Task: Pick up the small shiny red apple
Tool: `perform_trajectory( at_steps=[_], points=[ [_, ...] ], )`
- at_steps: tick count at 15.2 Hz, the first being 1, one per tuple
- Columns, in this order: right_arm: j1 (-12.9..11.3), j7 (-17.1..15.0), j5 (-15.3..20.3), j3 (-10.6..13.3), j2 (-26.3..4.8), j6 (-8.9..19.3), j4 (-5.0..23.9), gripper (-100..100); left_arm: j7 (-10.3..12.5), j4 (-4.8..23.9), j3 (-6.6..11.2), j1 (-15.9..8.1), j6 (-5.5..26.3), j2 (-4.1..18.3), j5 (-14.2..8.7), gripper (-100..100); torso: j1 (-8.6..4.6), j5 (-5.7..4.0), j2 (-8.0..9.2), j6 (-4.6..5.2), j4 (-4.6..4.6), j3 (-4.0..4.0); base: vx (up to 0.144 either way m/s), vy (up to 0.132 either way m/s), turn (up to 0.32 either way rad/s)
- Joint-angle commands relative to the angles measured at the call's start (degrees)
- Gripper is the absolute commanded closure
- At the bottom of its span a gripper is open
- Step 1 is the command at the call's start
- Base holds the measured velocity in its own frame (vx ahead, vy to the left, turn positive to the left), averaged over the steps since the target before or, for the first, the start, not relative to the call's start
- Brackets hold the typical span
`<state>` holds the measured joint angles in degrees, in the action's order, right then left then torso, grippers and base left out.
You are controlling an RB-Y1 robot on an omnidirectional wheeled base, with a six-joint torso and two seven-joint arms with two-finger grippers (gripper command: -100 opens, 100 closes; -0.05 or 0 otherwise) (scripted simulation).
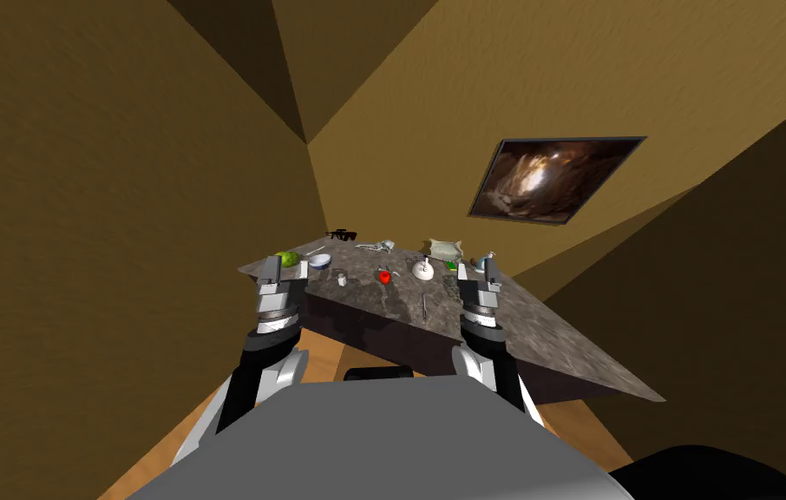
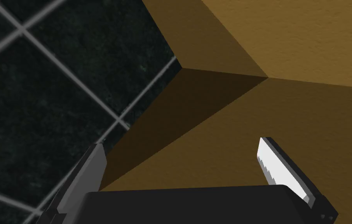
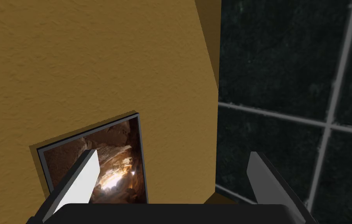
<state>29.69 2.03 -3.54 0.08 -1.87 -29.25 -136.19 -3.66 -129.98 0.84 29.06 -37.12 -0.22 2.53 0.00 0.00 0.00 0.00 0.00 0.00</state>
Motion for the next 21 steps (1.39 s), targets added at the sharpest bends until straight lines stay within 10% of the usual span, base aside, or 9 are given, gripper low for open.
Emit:
perform_trajectory(
  at_steps=[1, 13, 21],
  points=[
    [0.0, 0.0, 0.0, 0.0, 0.0, 0.0, 0.0, 0, 0.2, 0.4, 0.17, -0.4, 1.1, 2.1, 0.0, -100, 0.00, 0.00, 0.00, 0.00, 0.00, 0.00, -0.035, 0.007, -0.062],
    [0.0, 0.0, 0.0, 0.0, 0.0, 0.0, 0.0, 0, 3.3, 5.6, 2.48, -6.3, 14.1, 11.9, -0.3, -100, 0.11, 0.02, 0.12, 0.02, 0.03, 0.07, -0.056, 0.022, -0.127],
    [0.0, 0.0, 0.0, 0.0, 0.0, 0.0, 0.0, 0, 4.7, 7.9, 3.52, -8.9, 22.4, 14.4, -0.4, -100, 0.07, 0.02, 0.04, 0.03, 0.01, 0.02, -0.018, 0.009, -0.110]
  ],
)
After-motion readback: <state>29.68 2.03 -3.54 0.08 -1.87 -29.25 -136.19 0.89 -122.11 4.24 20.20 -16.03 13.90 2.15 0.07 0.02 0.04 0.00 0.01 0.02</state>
